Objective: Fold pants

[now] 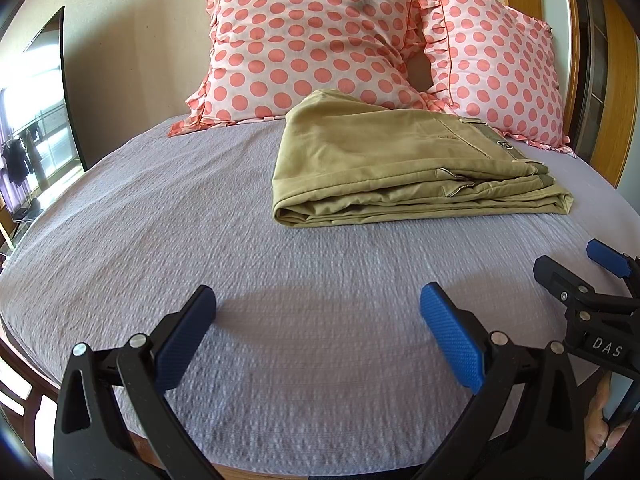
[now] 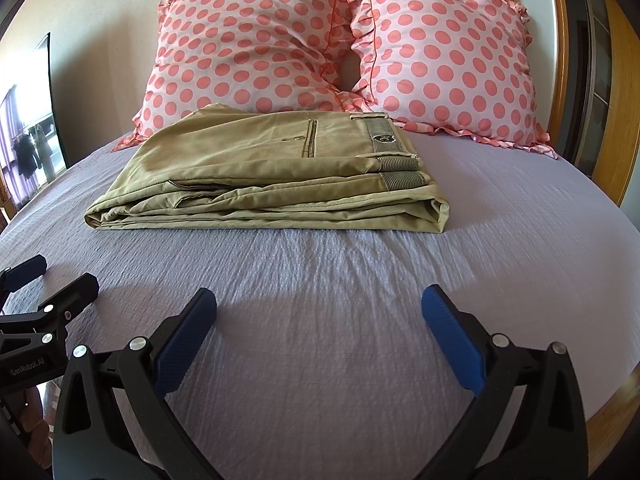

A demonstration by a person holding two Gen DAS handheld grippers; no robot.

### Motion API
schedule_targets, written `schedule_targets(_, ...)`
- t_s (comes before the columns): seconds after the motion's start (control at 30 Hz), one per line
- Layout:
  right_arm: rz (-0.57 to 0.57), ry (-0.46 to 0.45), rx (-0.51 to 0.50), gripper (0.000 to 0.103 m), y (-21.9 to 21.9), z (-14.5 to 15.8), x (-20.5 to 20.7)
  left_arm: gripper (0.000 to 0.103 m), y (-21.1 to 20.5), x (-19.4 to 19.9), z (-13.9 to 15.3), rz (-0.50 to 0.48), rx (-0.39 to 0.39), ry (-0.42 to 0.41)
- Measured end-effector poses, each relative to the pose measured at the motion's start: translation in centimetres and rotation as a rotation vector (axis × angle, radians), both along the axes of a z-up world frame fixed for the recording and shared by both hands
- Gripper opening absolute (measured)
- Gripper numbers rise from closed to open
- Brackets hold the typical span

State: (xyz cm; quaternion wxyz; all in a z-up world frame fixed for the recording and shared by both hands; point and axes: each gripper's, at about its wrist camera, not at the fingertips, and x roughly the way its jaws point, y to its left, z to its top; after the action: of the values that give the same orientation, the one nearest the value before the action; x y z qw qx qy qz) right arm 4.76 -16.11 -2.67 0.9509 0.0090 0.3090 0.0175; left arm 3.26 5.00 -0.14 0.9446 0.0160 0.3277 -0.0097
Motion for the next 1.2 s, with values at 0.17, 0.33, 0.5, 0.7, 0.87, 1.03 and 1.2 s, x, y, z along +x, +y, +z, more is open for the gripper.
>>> schedule_targets(0.17,0.0,0.0,0.0,0.102,-0.02,-0.02,-0.01,0.101,-0.05,0.03,-0.08,-0.001,0.0,-0.002)
schedule_targets(0.33,0.001,0.0,0.0,0.102,-0.03,0.0,-0.01,0.101,-0.05,0.03,-0.07,-0.001,0.0,-0.003)
schedule_targets(0.5,0.001,0.0,0.001,0.102,-0.04,-0.02,-0.02,0.101,-0.05,0.04,-0.07,-0.001,0.0,-0.003)
schedule_targets(0.7,0.001,0.0,0.001,0.102,-0.02,-0.02,-0.01,0.101,-0.06,0.02,-0.08,-0.001,0.001,-0.003)
schedule_targets(0.87,0.0,0.0,0.001,0.102,-0.02,-0.03,-0.02,0.101,-0.09,0.02,-0.08,0.0,0.001,-0.002)
schedule_targets(1.03,0.0,-0.001,0.001,0.102,-0.01,-0.02,-0.01,0.101,-0.22,0.03,-0.13,0.001,0.0,0.006)
schedule_targets(1.2,0.001,-0.001,0.001,0.102,-0.05,-0.01,-0.03,0.101,-0.26,0.02,-0.07,-0.001,-0.001,0.007)
